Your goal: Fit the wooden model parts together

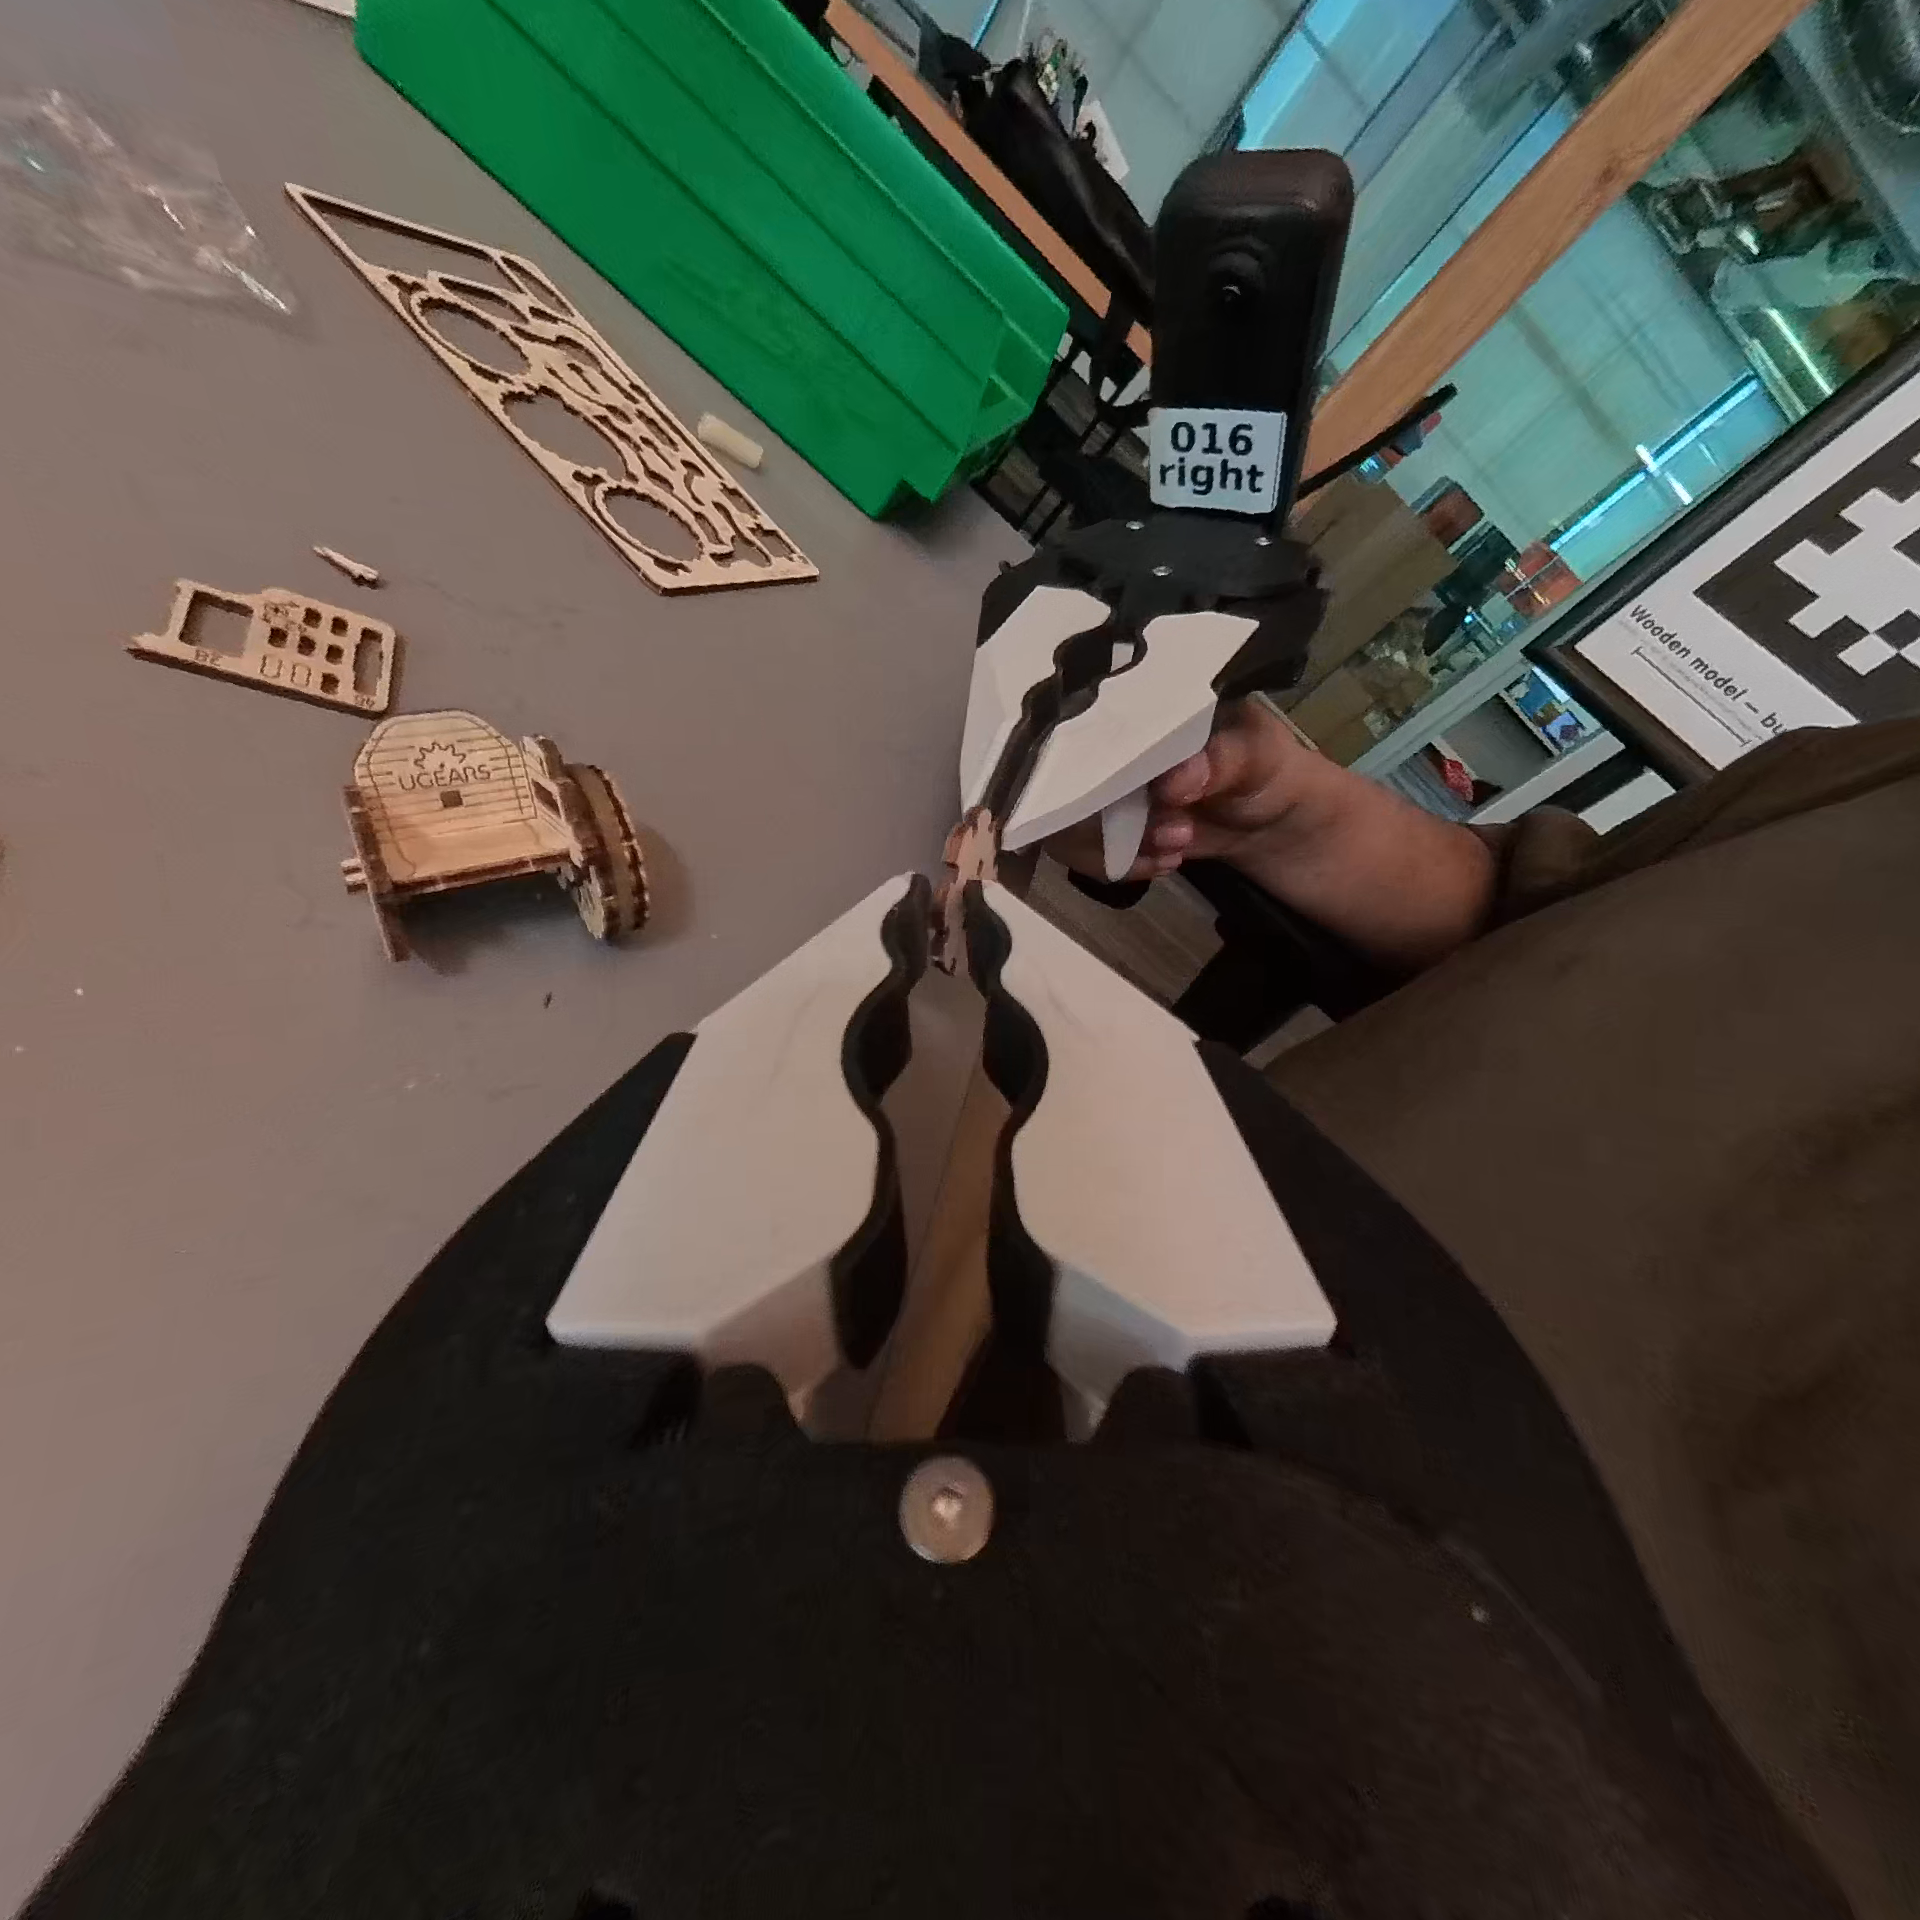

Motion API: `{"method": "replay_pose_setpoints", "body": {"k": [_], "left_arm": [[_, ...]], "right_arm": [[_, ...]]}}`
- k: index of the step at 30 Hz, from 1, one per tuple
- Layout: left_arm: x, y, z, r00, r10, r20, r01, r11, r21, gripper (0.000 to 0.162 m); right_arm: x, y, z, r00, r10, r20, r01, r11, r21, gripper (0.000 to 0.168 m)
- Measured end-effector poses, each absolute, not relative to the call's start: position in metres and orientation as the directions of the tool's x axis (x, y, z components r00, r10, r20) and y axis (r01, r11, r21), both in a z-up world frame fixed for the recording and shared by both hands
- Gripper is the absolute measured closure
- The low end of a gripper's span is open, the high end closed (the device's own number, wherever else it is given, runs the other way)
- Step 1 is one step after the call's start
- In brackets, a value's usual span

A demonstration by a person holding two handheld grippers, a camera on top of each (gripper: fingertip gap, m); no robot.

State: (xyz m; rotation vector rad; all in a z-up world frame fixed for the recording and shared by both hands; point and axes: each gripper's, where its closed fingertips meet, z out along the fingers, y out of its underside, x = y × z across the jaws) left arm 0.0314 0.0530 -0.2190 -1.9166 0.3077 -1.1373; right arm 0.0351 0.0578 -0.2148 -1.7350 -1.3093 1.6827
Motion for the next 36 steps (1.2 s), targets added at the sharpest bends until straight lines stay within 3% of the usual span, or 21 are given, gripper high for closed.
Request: {"method": "replay_pose_setpoints", "body": {"k": [8,18,23,28,31,36], "left_arm": [[0.019,0.054,-0.233,0.590,-0.513,0.624,0.232,-0.632,-0.739,0.162],[-0.010,0.055,-0.232,0.532,-0.372,0.761,0.438,-0.647,-0.623,0.162],[-0.013,0.056,-0.226,0.403,-0.316,0.859,0.559,-0.658,-0.504,0.162],[-0.014,0.058,-0.227,0.315,-0.264,0.912,0.613,-0.677,-0.407,0.162],[-0.011,0.057,-0.228,0.343,-0.283,0.896,0.583,-0.683,-0.439,0.162],[-0.005,0.055,-0.228,0.335,-0.295,0.895,0.560,-0.702,-0.440,0.162]], "right_arm": [[0.026,0.064,-0.220,-0.140,0.832,-0.538,0.363,-0.462,-0.809,0.162],[0.007,0.065,-0.222,-0.137,0.906,-0.400,0.386,-0.323,-0.864,0.152],[0.002,0.068,-0.222,-0.106,0.994,-0.038,0.361,0.003,-0.932,0.144],[0.001,0.058,-0.219,-0.085,0.925,0.370,0.327,0.377,-0.867,0.133],[0.000,0.052,-0.233,-0.117,0.895,0.431,0.385,0.441,-0.810,0.127],[-0.003,0.050,-0.234,-0.112,0.894,0.434,0.393,0.440,-0.807,0.120]]}}
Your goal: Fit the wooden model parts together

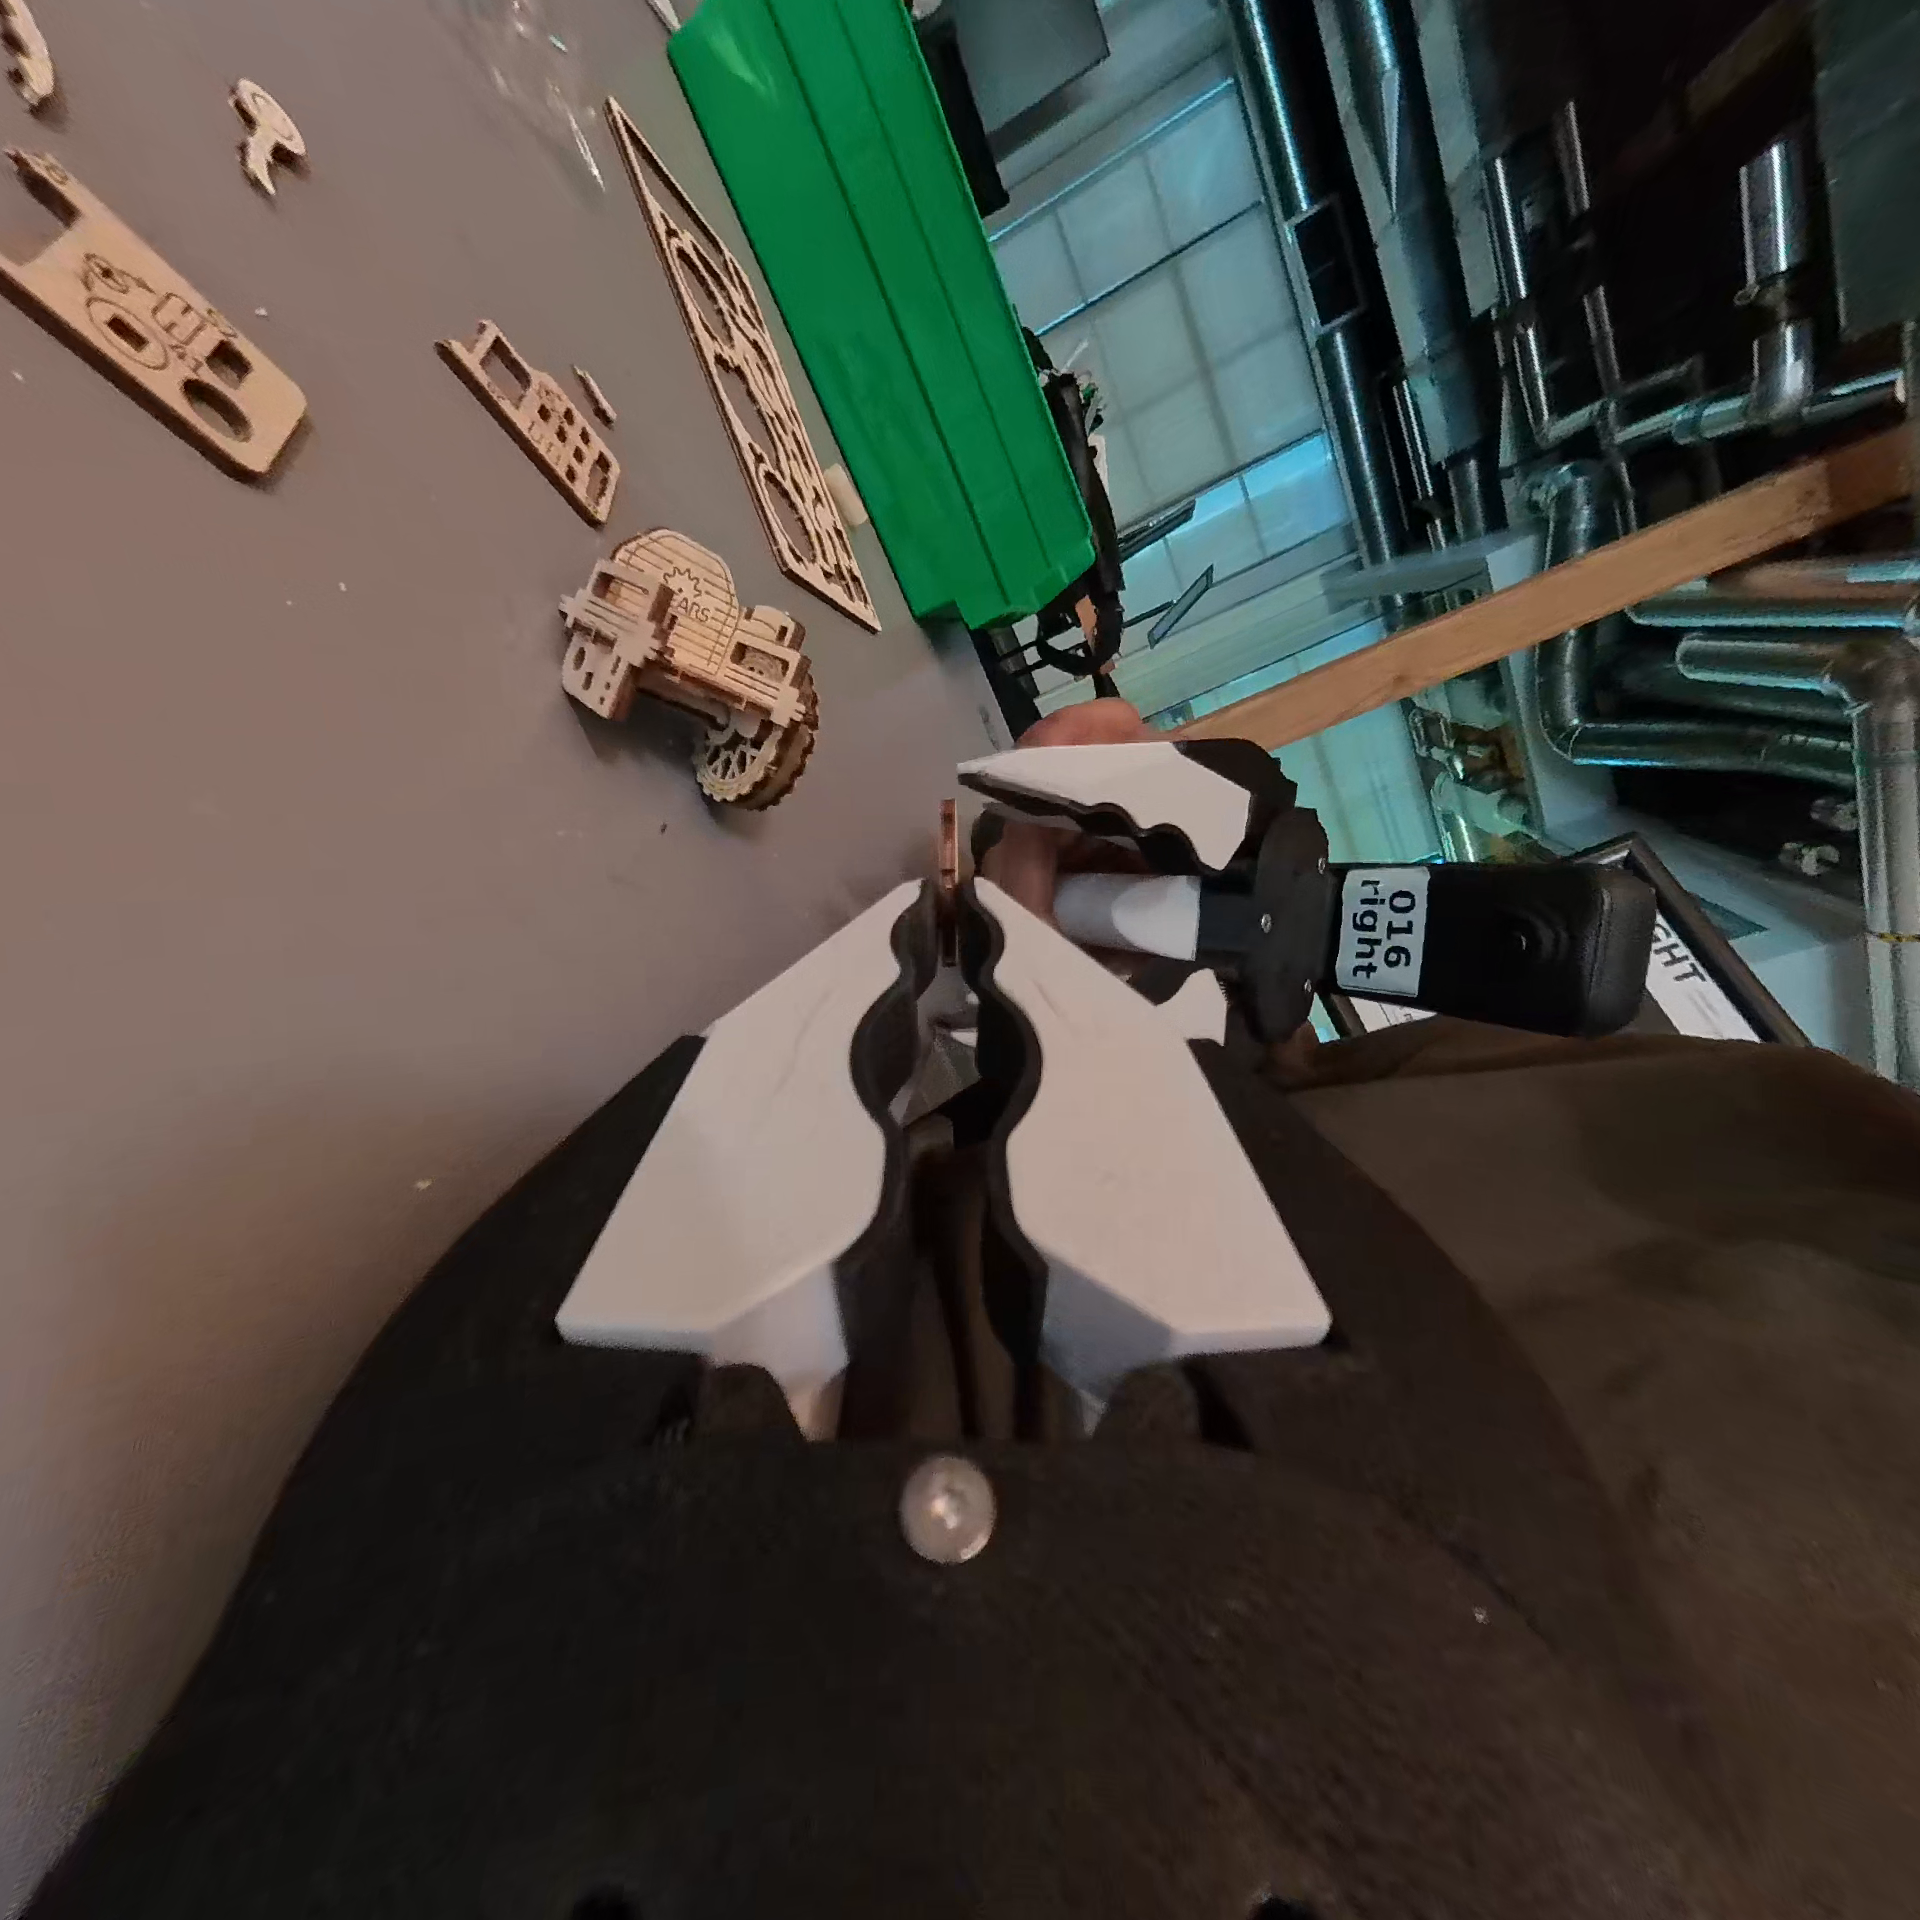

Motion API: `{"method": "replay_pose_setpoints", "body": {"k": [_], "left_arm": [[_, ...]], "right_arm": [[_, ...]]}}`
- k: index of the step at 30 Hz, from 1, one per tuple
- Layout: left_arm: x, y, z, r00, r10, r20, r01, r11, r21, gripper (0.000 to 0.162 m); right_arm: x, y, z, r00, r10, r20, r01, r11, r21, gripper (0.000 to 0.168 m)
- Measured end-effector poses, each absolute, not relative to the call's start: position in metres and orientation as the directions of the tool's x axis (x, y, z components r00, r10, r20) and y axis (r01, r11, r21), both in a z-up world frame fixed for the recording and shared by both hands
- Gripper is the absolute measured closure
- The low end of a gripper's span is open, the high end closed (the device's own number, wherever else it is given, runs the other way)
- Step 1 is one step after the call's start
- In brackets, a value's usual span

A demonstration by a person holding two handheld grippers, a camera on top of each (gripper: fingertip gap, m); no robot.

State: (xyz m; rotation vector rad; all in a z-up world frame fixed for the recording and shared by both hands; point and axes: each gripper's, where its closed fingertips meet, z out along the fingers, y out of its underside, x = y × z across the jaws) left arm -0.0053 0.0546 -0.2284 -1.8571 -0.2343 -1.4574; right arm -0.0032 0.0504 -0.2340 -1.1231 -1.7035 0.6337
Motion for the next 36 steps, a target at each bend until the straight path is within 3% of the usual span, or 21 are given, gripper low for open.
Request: {"method": "replay_pose_setpoints", "body": {"k": [6,10,14,16,24,32,34,36], "left_arm": [[0.001,0.051,-0.224,0.288,-0.320,0.902,0.550,-0.716,-0.430,0.162],[0.001,0.051,-0.218,0.271,-0.346,0.898,0.558,-0.704,-0.440,0.162],[-0.003,0.052,-0.199,0.233,-0.421,0.876,0.581,-0.662,-0.473,0.130],[-0.003,0.051,-0.196,0.245,-0.447,0.860,0.570,-0.651,-0.501,0.123],[0.013,0.041,-0.179,0.271,-0.588,0.762,0.499,-0.592,-0.634,0.117],[0.003,0.045,-0.181,0.339,-0.609,0.717,0.469,-0.552,-0.690,0.117],[0.003,0.042,-0.181,0.318,-0.618,0.719,0.453,-0.567,-0.688,0.123],[0.006,0.039,-0.183,0.296,-0.619,0.728,0.437,-0.590,-0.679,0.125]], "right_arm": [[-0.002,0.053,-0.235,-0.110,0.890,0.442,0.396,0.447,-0.802,0.137],[-0.001,0.052,-0.230,-0.105,0.920,0.378,0.378,0.388,-0.840,0.138],[0.000,0.051,-0.223,-0.103,0.973,0.207,0.343,0.230,-0.911,0.138],[0.001,0.052,-0.216,-0.110,0.990,0.092,0.316,0.122,-0.941,0.138],[0.007,0.049,-0.189,-0.231,0.906,-0.354,0.222,-0.305,-0.926,0.139],[0.017,0.066,-0.181,-0.234,0.870,-0.435,0.182,-0.400,-0.898,0.139],[0.019,0.072,-0.180,-0.229,0.858,-0.459,0.178,-0.427,-0.887,0.139],[0.020,0.086,-0.189,-0.146,0.863,-0.484,0.203,-0.453,-0.868,0.139]]}}
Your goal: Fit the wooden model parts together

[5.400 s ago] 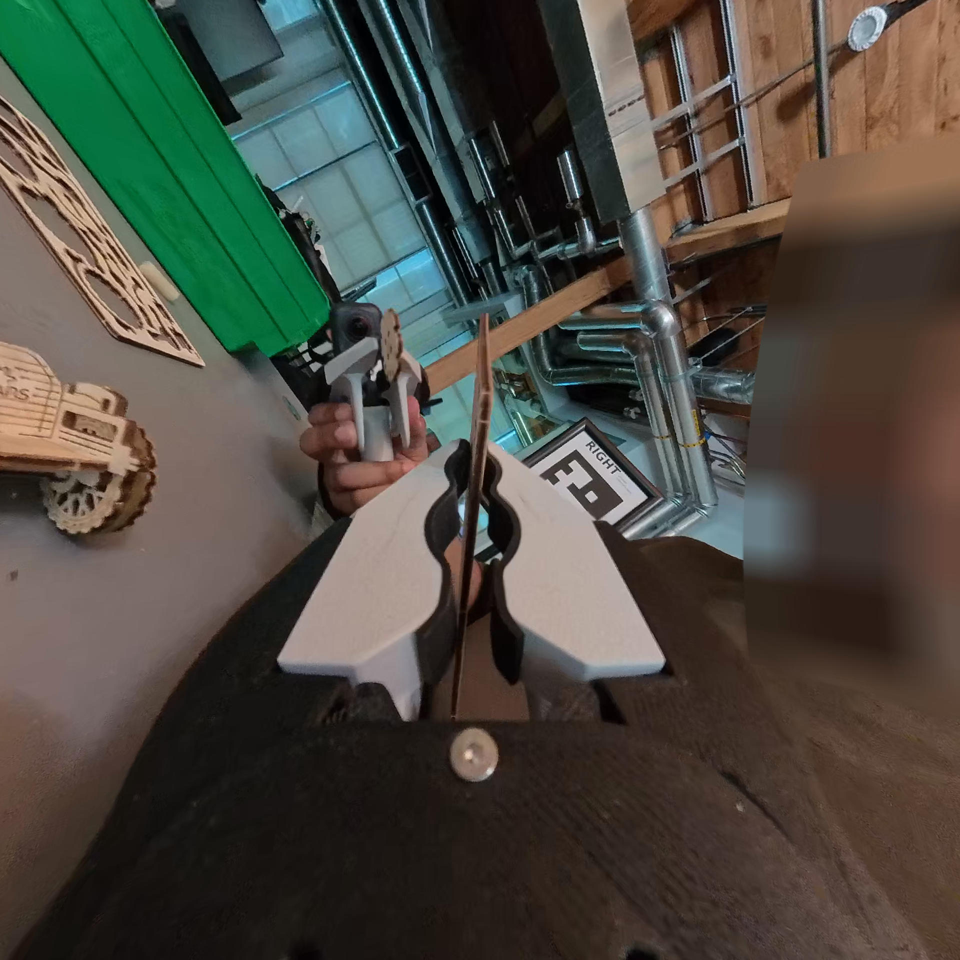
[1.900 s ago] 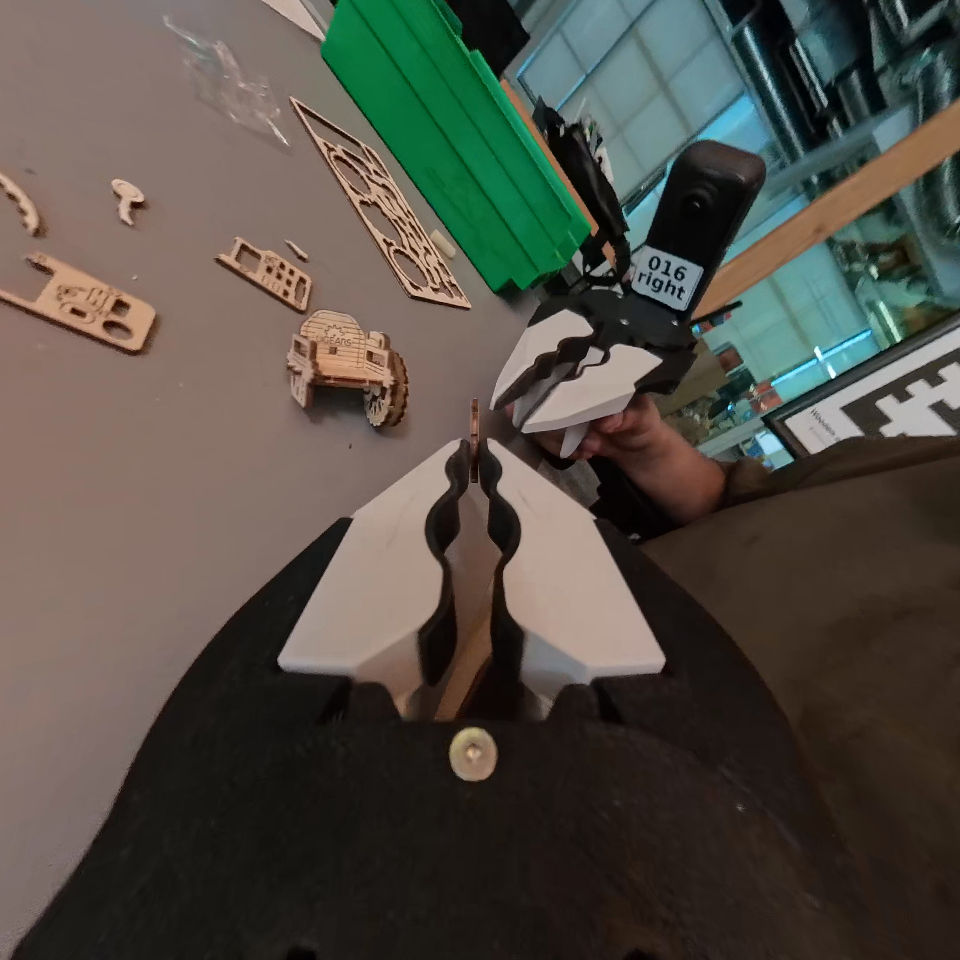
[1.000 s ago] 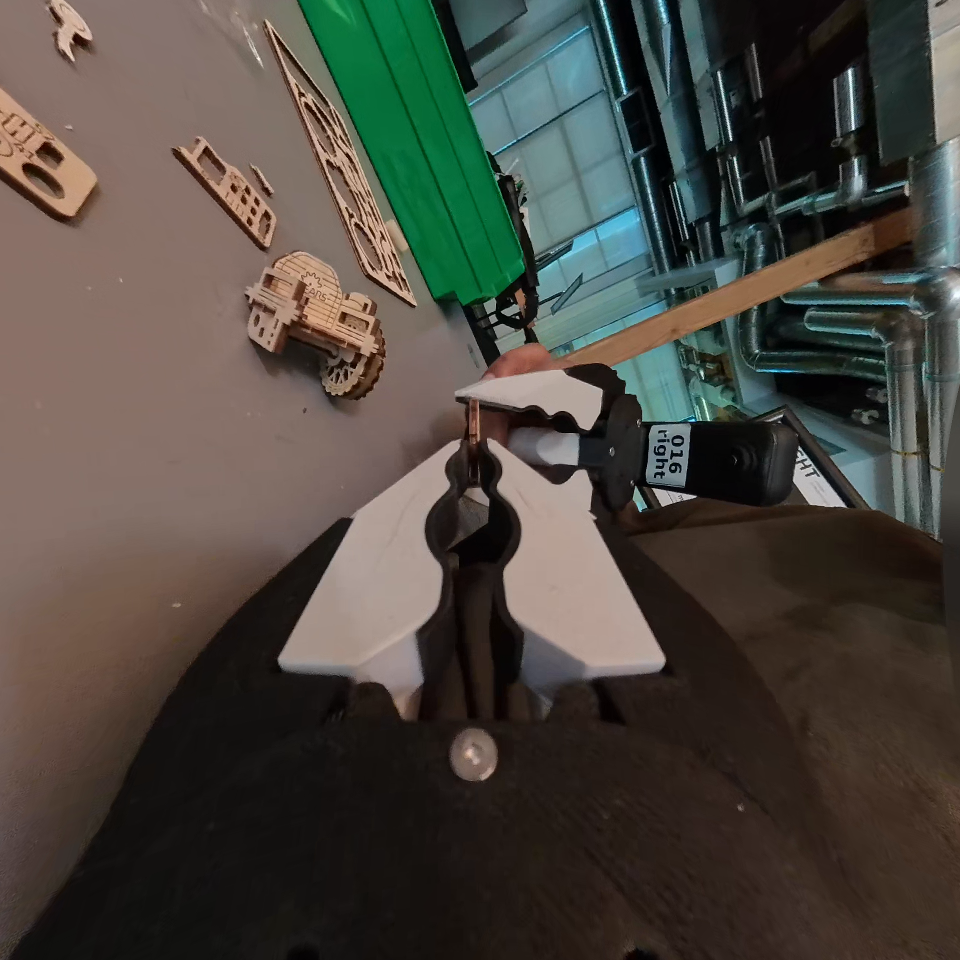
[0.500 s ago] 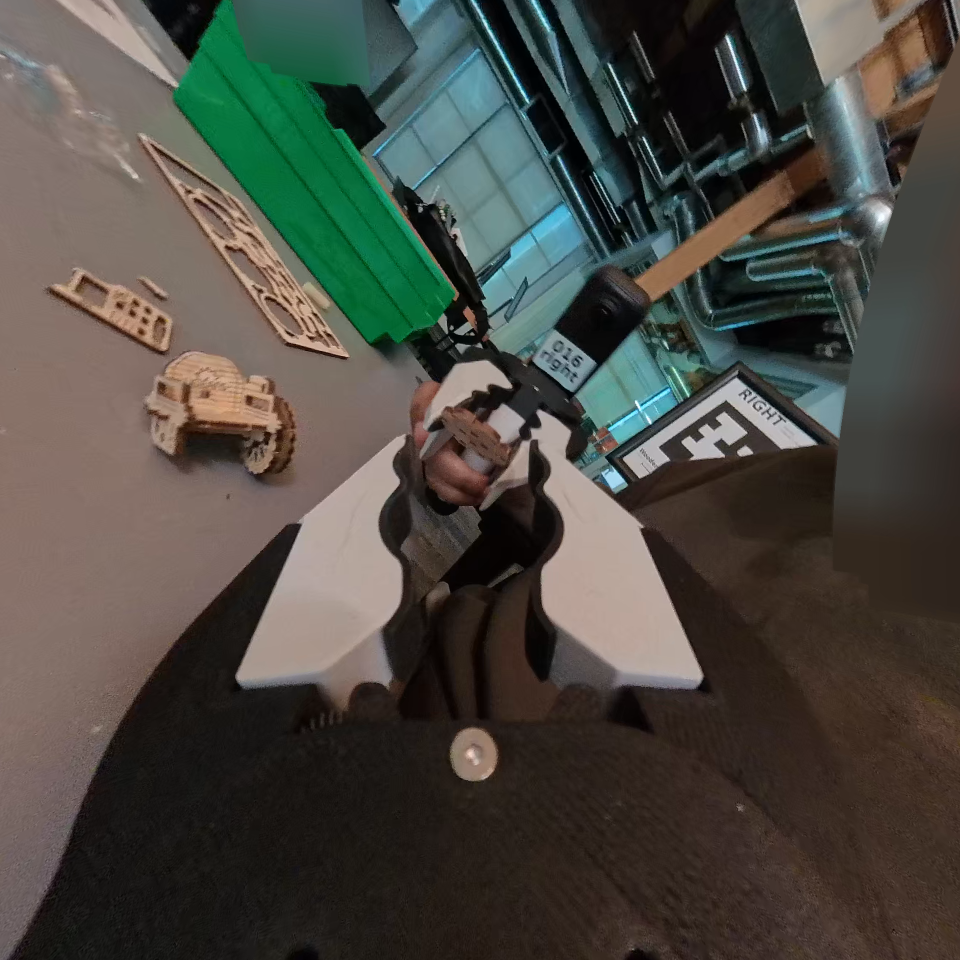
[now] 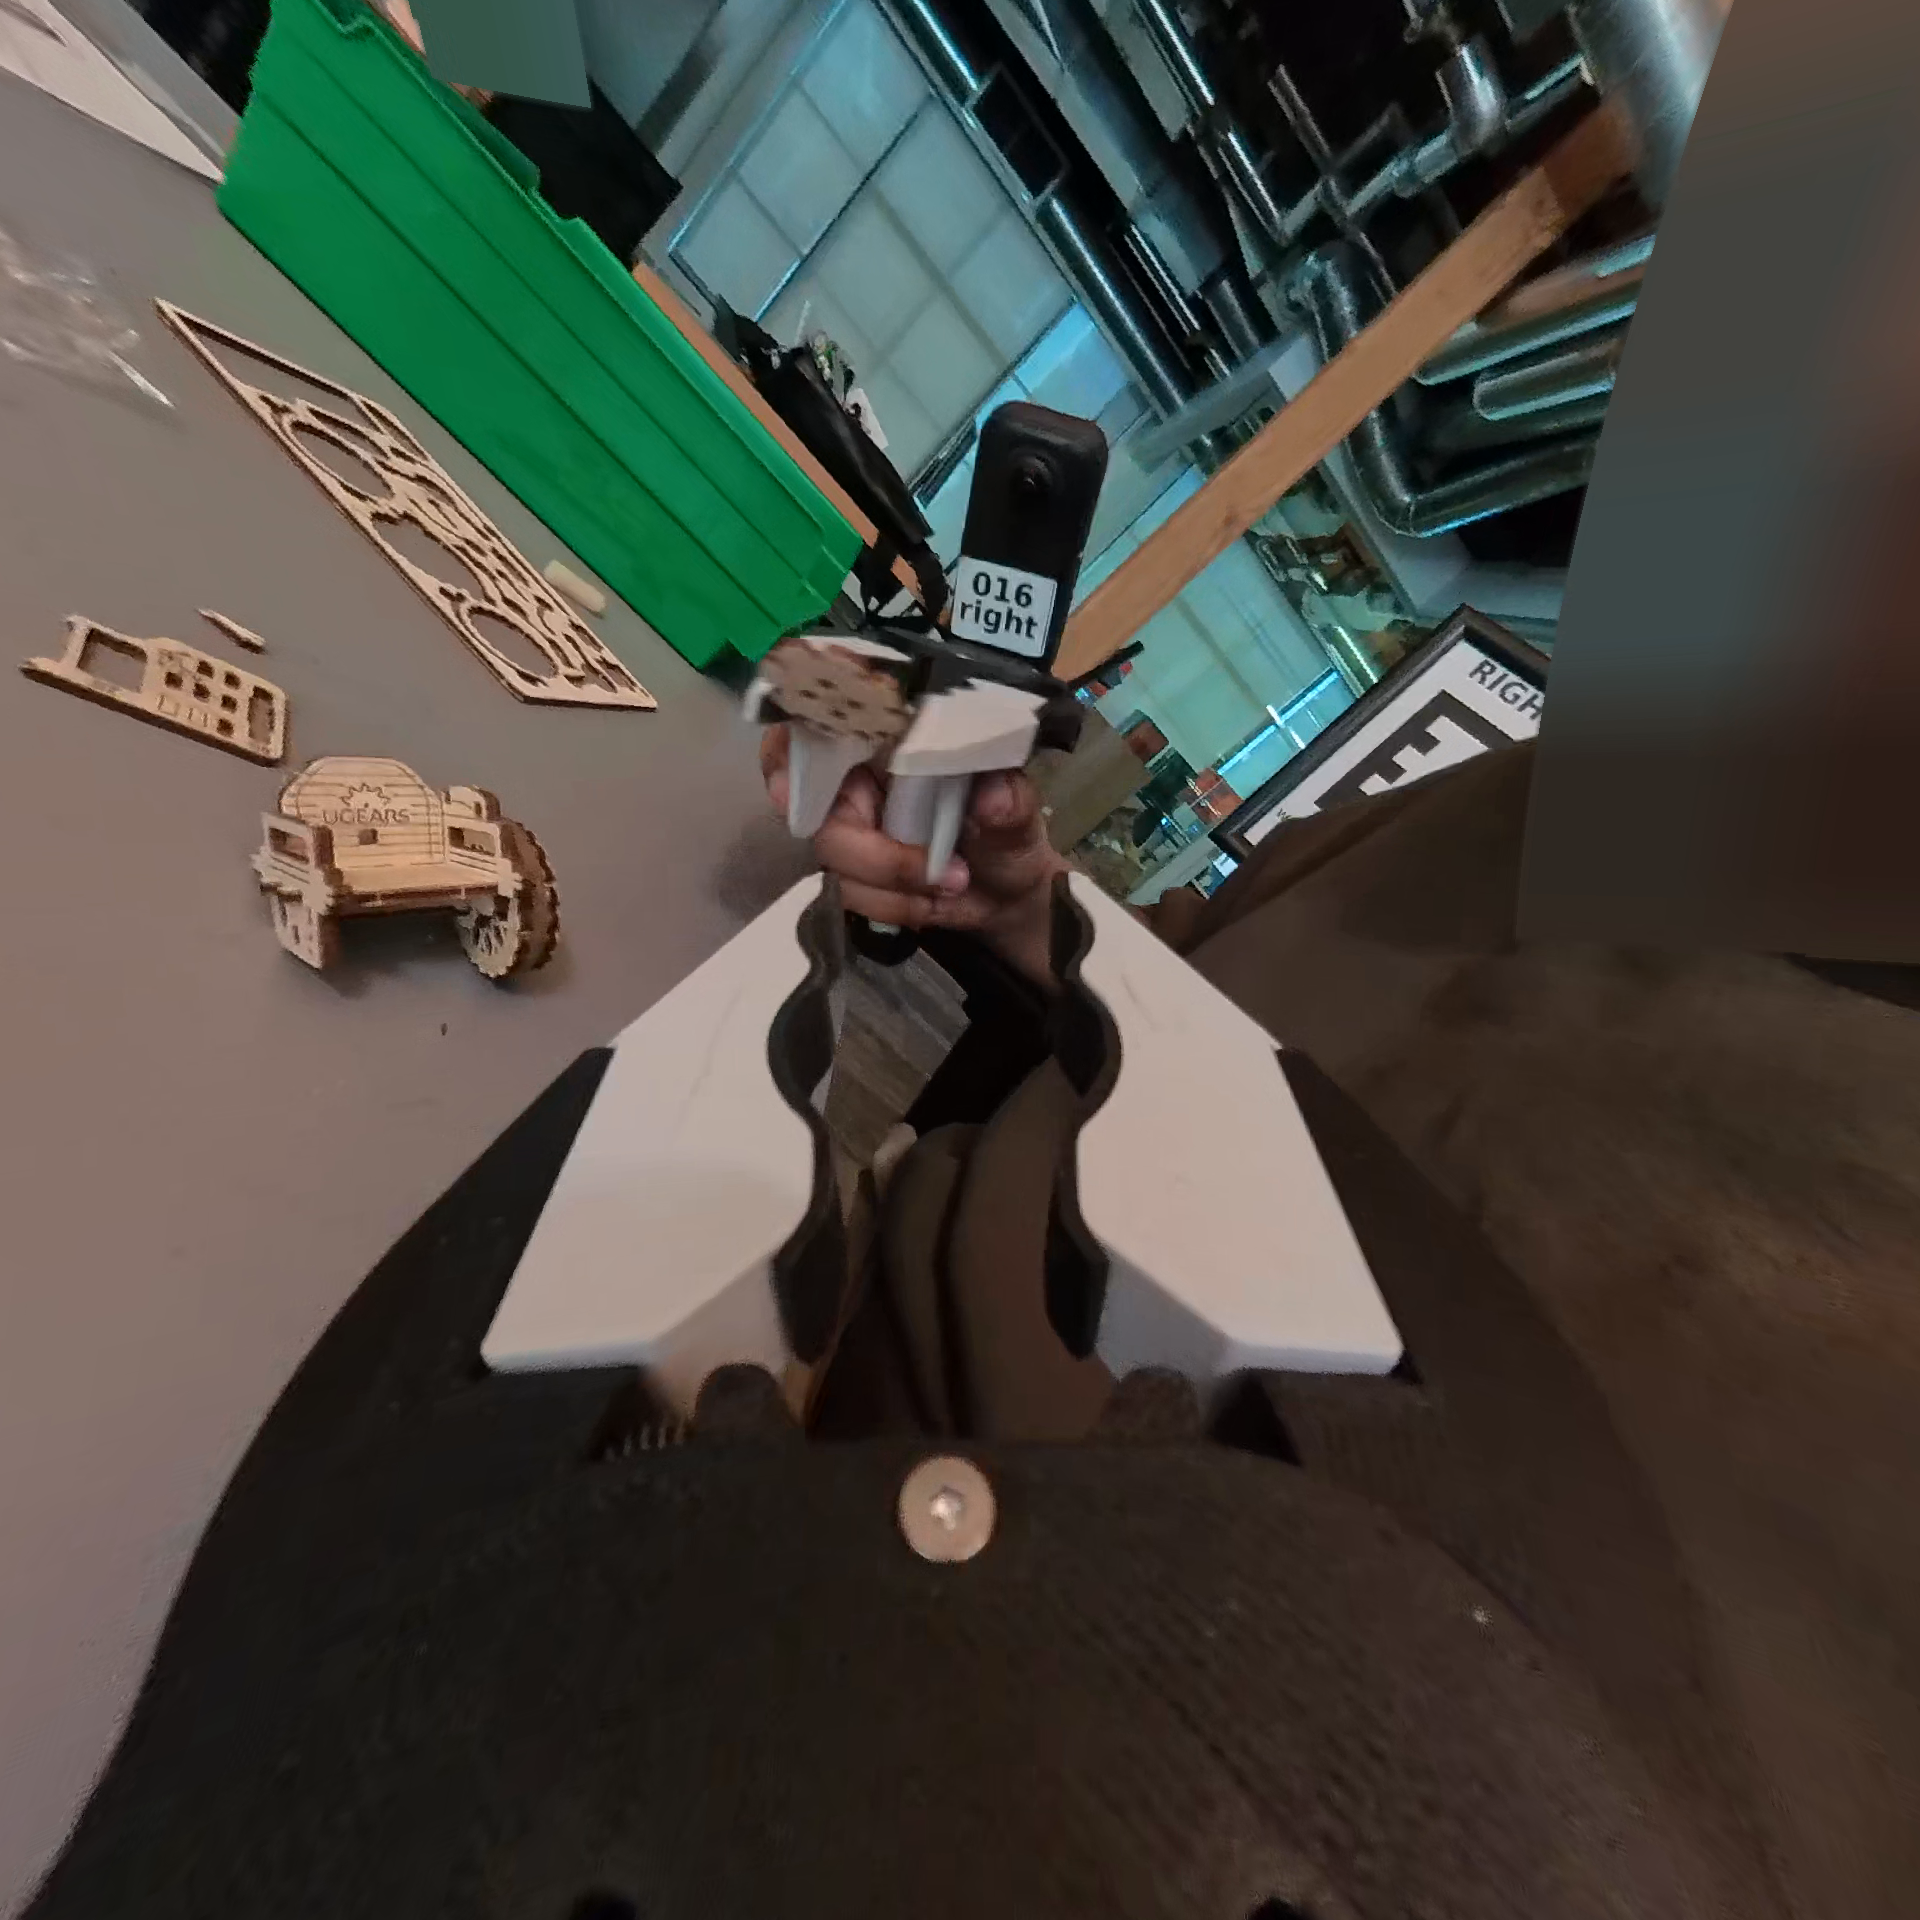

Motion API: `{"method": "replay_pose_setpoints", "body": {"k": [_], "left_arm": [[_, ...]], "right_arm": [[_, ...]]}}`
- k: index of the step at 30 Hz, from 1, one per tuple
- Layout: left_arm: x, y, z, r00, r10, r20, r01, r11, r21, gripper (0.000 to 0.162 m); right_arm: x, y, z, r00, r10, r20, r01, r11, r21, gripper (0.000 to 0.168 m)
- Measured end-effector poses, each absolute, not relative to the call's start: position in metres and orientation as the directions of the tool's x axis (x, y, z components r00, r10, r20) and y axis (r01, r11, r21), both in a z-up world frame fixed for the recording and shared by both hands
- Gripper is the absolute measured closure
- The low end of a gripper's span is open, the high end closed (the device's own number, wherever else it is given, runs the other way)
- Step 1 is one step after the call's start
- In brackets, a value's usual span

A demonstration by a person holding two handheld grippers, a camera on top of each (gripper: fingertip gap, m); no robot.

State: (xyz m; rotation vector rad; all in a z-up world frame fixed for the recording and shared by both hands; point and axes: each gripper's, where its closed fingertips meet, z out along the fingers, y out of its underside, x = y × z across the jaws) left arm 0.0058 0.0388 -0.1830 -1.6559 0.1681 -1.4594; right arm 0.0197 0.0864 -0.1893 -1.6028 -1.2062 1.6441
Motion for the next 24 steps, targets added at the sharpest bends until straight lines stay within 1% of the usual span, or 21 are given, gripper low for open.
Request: {"method": "replay_pose_setpoints", "body": {"k": [2,4,6,9,17,24], "left_arm": [[0.006,0.039,-0.184,0.305,-0.618,0.725,0.430,-0.589,-0.684,0.124],[0.008,0.038,-0.185,0.318,-0.625,0.713,0.414,-0.585,-0.697,0.123],[0.008,0.038,-0.187,0.341,-0.628,0.700,0.395,-0.579,-0.713,0.121],[0.009,0.038,-0.187,0.338,-0.631,0.698,0.387,-0.583,-0.715,0.121],[0.000,0.046,-0.181,0.222,-0.586,0.779,0.487,-0.625,-0.610,0.121],[-0.013,0.058,-0.180,0.161,-0.545,0.823,0.562,-0.635,-0.530,0.123]], "right_arm": [[0.021,0.098,-0.203,-0.067,0.880,-0.471,0.241,-0.444,-0.863,0.139],[0.022,0.103,-0.208,-0.035,0.896,-0.443,0.259,-0.420,-0.870,0.139],[0.022,0.102,-0.208,-0.040,0.904,-0.426,0.262,-0.402,-0.877,0.139],[0.021,0.099,-0.208,-0.057,0.892,-0.449,0.264,-0.420,-0.868,0.139],[0.022,0.114,-0.211,-0.033,0.844,-0.535,0.240,-0.513,-0.824,0.139],[0.021,0.126,-0.210,-0.025,0.795,-0.606,0.206,-0.589,-0.782,0.139]]}}
